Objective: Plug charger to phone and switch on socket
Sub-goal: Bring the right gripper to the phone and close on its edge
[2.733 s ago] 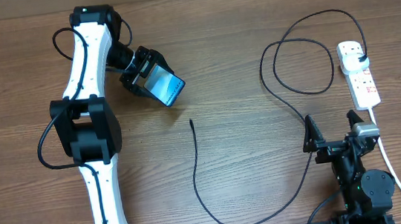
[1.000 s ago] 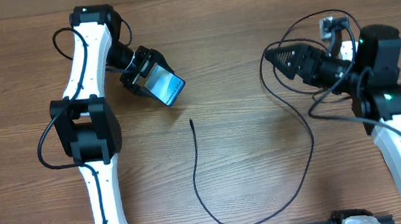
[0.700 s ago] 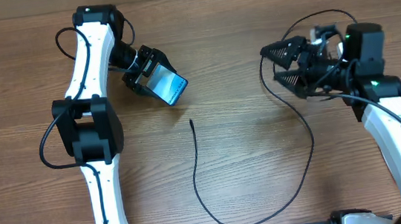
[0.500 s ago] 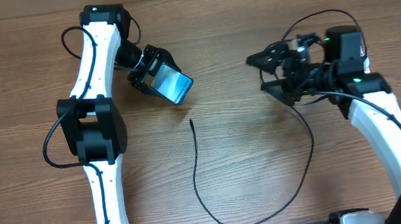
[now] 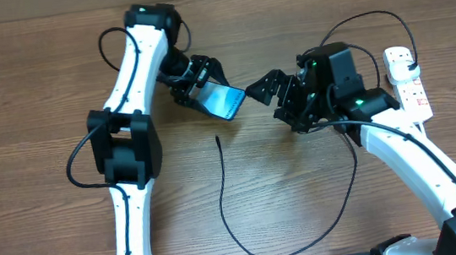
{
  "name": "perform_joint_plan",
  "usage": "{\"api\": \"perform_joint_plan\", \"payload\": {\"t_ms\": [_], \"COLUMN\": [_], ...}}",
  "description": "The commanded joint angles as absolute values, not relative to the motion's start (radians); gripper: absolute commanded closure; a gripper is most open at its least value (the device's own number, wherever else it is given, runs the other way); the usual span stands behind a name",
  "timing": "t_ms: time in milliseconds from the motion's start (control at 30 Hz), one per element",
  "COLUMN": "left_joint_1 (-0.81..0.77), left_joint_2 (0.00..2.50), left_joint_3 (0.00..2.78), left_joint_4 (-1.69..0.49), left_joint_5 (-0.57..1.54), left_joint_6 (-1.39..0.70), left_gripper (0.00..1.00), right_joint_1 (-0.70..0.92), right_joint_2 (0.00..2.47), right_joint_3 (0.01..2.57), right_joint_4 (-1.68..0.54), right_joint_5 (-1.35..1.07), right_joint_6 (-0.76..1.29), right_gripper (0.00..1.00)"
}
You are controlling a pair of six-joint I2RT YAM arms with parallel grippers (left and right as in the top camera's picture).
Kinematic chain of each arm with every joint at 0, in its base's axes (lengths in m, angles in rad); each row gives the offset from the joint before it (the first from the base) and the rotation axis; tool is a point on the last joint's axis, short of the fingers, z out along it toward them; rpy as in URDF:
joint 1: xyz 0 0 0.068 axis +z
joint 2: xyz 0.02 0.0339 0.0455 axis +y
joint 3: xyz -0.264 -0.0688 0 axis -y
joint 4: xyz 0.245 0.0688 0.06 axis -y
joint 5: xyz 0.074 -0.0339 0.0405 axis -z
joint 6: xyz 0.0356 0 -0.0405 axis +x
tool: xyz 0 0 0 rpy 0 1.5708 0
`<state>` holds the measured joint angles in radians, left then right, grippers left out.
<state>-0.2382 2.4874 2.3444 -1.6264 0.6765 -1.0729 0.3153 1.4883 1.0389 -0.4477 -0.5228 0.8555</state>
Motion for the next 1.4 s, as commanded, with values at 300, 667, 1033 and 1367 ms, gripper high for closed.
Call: {"api": "perform_joint_plan", "payload": {"t_ms": [300, 667, 1033, 1367], "left_joint_1": [-0.361, -0.401, -0.414, -0.434], "left_joint_2": [2.491, 2.491, 2.491, 2.491], "left_joint_3": [2.374, 2.374, 2.374, 2.374], "left_joint_4": [-1.573, -1.538, -1.539, -1.524], "left_joint_5": [0.787, 0.858, 0.918, 0.938], "left_joint_6": [-1.204, -1.238, -1.238, -1.242], "left_gripper": [0.96, 0.96, 0.96, 0.96], "right_joint_1": [0.354, 0.354, 0.354, 0.355], "right_joint_2": [1.489, 1.489, 1.489, 1.489], "right_joint_3": [1.048, 1.048, 1.048, 1.048], "right_joint_4": [-0.466, -0.496, -0.510, -0.526], "right_joint_5": [-0.382, -0.381, -0.348, -0.316], "right_joint_6": [0.838, 0.837, 0.837, 0.840], "right_gripper": [0.00, 0.02, 0.19, 0.40]}}
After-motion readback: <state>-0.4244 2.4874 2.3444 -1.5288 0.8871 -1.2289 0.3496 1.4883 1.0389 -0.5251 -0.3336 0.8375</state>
